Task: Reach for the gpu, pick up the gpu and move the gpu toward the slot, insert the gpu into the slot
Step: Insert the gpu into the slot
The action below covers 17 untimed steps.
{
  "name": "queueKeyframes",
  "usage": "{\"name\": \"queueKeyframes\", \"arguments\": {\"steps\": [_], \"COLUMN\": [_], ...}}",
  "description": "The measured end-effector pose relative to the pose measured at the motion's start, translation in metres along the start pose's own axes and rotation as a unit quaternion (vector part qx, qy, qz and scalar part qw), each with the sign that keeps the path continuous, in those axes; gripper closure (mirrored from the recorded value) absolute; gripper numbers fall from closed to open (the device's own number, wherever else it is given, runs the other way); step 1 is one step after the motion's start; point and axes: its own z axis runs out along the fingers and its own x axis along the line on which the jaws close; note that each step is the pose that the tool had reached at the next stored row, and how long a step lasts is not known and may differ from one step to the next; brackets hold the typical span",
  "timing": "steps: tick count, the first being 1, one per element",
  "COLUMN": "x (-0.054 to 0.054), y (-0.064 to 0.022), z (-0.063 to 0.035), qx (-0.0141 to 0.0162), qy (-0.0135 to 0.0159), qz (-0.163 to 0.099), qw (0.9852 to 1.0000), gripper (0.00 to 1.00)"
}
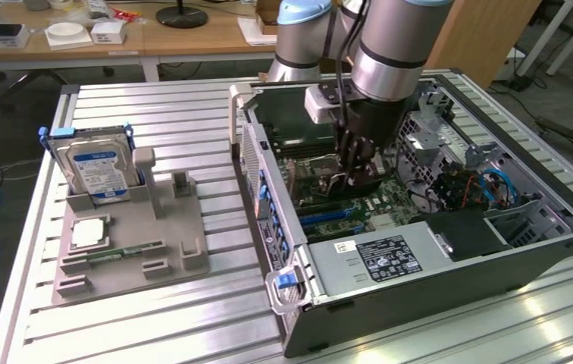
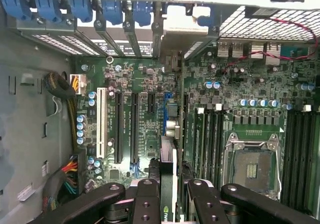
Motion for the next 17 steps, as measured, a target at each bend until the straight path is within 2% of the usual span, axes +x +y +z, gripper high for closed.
{"name": "queueKeyframes", "arguments": {"steps": [17], "x": [0.003], "y": [0.0031], "z": [0.0168], "qx": [0.0000], "qy": [0.0000], "qz": [0.000], "qw": [1.0000], "gripper": [0.74]}}
